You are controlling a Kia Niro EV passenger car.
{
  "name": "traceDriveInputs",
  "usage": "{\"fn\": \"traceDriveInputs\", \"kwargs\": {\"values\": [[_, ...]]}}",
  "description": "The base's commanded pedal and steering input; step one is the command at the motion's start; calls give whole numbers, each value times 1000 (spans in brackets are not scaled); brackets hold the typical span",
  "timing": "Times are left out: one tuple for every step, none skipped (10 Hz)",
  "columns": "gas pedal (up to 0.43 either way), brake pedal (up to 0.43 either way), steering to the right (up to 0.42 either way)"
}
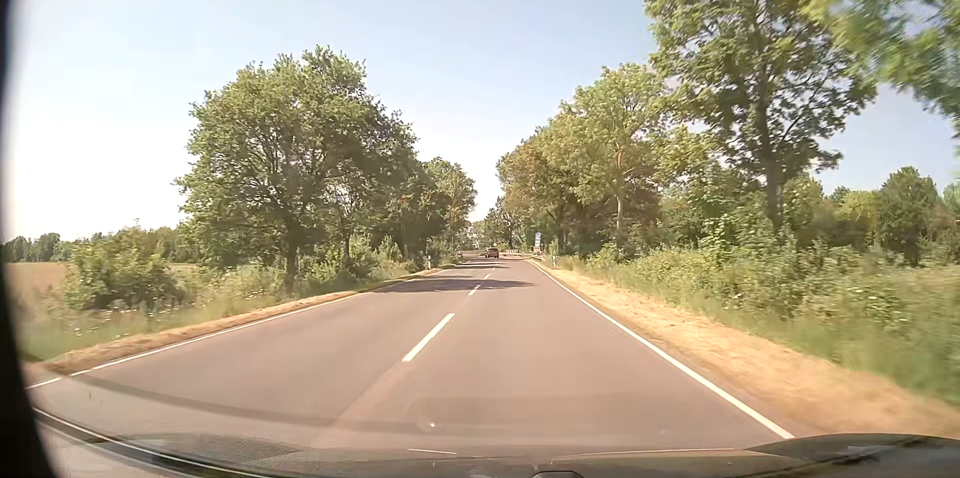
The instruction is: Follow the waypoints while adhering to traffic rules and regulations
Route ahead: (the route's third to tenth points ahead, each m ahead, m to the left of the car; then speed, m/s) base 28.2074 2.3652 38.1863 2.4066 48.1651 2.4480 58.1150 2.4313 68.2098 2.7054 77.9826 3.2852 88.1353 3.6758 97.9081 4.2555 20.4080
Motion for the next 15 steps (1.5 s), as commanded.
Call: {"fn": "traceDriveInputs", "kwargs": {"values": [[350, 0, 0], [350, 0, -1], [350, 0, 0], [350, 0, -1], [350, 0, 0], [350, 0, 0], [339, 0, 0], [319, 0, 0], [280, 0, -1], [268, 0, 0], [260, 0, 0], [260, 0, 0], [260, 0, 0], [260, 0, 0], [260, 0, 0]]}}
